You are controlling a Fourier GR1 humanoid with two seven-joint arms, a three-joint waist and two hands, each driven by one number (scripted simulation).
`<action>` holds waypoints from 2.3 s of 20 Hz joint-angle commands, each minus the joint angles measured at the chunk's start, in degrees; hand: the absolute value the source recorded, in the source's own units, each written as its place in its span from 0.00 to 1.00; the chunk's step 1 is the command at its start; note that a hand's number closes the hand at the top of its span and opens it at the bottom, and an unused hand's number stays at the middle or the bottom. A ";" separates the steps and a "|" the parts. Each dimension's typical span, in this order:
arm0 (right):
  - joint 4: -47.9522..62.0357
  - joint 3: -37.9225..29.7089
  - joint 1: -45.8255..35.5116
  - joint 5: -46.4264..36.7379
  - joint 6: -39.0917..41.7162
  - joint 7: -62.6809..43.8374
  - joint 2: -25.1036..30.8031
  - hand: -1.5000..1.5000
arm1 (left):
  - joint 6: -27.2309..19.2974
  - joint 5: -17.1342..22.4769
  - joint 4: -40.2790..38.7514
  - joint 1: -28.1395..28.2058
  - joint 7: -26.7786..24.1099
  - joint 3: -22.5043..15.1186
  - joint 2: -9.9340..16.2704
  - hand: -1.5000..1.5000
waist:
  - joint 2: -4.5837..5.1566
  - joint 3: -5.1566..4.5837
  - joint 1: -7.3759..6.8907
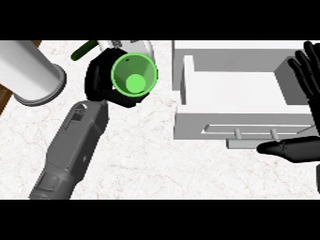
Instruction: Pick up the cup, place it into the drawer and close the drawer
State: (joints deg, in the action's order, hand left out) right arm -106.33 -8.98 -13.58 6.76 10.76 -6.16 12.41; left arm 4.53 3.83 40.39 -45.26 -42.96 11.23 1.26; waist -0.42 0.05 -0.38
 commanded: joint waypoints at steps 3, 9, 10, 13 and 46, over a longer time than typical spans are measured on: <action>1.40 -0.80 -0.58 -0.07 -0.27 0.84 -0.02 0.00 | -8.24 3.42 8.04 -7.78 14.63 -7.95 -1.22 1.00 | 0.02 0.00 0.58; 3.92 -2.35 -3.51 0.70 0.86 1.17 1.84 0.00 | -17.24 5.23 5.58 -16.09 20.99 -13.70 -1.24 1.00 | 0.45 -0.02 1.34; 0.02 1.45 -0.66 -2.29 -1.21 0.71 -1.14 0.00 | -19.59 5.42 5.24 -21.33 26.55 -12.21 -1.25 1.00 | 0.34 -0.01 1.73; 0.43 -0.35 -2.49 0.15 0.07 0.32 0.27 0.00 | -20.45 4.48 -4.46 -26.88 27.18 -11.12 -1.25 1.00 | 0.81 -0.01 2.57; 5.03 14.32 -10.01 13.39 20.14 -1.56 -0.43 1.00 | -18.58 27.86 -16.87 -27.38 18.63 -26.28 -1.26 0.00 | 3.21 -0.07 11.63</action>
State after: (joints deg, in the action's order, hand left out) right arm -101.29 1.36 -23.84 16.99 25.17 -5.89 11.17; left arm -13.84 28.18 22.36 -72.31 -21.04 -16.53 0.00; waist 2.95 0.02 11.55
